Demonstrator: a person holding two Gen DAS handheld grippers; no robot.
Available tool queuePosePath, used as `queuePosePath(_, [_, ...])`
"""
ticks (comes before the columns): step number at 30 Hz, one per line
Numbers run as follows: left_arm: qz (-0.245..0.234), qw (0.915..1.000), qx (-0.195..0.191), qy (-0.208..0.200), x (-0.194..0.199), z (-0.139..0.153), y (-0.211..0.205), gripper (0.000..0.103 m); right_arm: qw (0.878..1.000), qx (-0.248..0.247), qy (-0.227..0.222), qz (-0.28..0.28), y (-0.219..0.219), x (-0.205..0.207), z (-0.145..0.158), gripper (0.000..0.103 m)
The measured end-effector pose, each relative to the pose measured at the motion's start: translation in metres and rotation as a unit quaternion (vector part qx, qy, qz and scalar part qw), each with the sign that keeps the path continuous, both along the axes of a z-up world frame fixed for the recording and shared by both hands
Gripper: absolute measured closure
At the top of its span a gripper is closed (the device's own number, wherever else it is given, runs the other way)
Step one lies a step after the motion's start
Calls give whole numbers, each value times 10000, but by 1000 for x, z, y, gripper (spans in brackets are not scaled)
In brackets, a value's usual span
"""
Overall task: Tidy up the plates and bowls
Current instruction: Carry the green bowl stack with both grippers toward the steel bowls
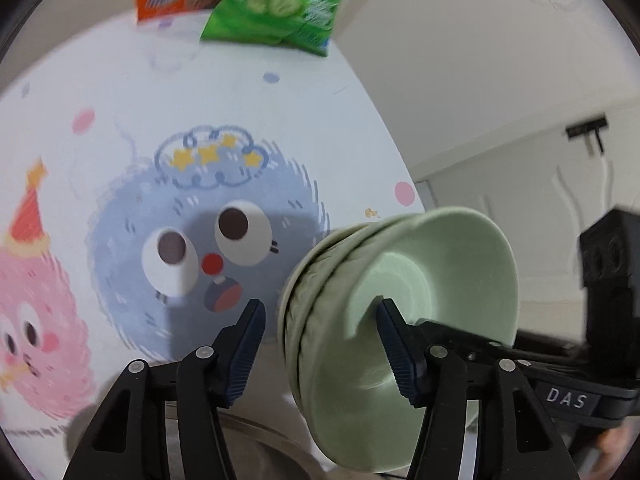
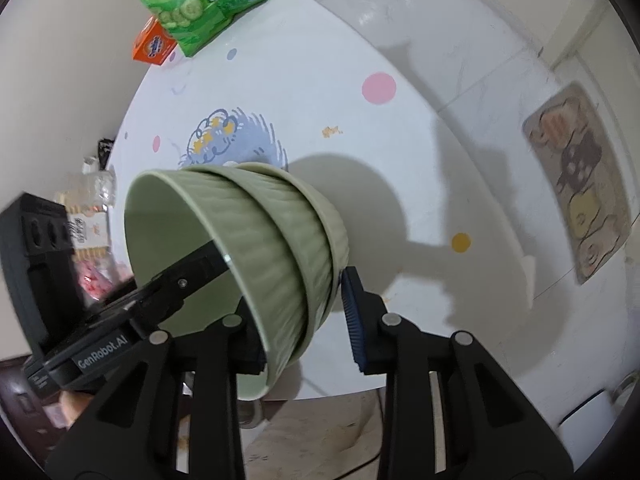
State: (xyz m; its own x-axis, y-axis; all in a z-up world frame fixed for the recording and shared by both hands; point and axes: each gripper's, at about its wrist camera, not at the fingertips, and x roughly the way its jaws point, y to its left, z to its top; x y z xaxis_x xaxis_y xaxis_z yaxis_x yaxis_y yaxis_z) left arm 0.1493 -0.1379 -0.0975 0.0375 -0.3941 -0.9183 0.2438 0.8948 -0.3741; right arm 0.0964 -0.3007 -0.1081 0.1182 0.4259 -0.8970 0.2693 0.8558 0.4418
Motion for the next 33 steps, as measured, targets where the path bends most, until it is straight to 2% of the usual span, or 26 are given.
queuePosePath(4, [-96,9988,365,-317,-8,8,-4,42,9984,-465,-213,240,9,-1,8,72])
queuePosePath(8, [266,9993,247,38,-9,4,10,42,9982,-482,-264,255,9,-1,8,75])
queuePosePath(12, [572,9980,214,149,-12,4,27,43,9972,-601,-287,341,12,-1,9,75])
queuePosePath(14, [670,9974,171,216,-12,3,33,47,9974,-587,-287,307,12,-1,9,75])
queuePosePath(17, [598,9978,78,269,-10,5,33,66,9976,-560,-286,279,11,-1,9,75])
queuePosePath(18, [572,9981,91,230,-10,9,31,82,9974,-592,-287,293,12,-1,9,75])
queuePosePath(19, [539,9982,102,229,-9,12,27,87,9972,-625,-275,300,13,0,9,76])
queuePosePath(21, [443,9986,218,201,-9,12,21,87,9973,-638,-248,275,13,0,10,76])
queuePosePath(25, [503,9983,51,290,-7,9,25,87,9975,-611,-251,259,12,0,9,76])
queuePosePath(33, [388,9987,245,208,-5,10,17,89,9967,-701,-212,336,14,2,10,77])
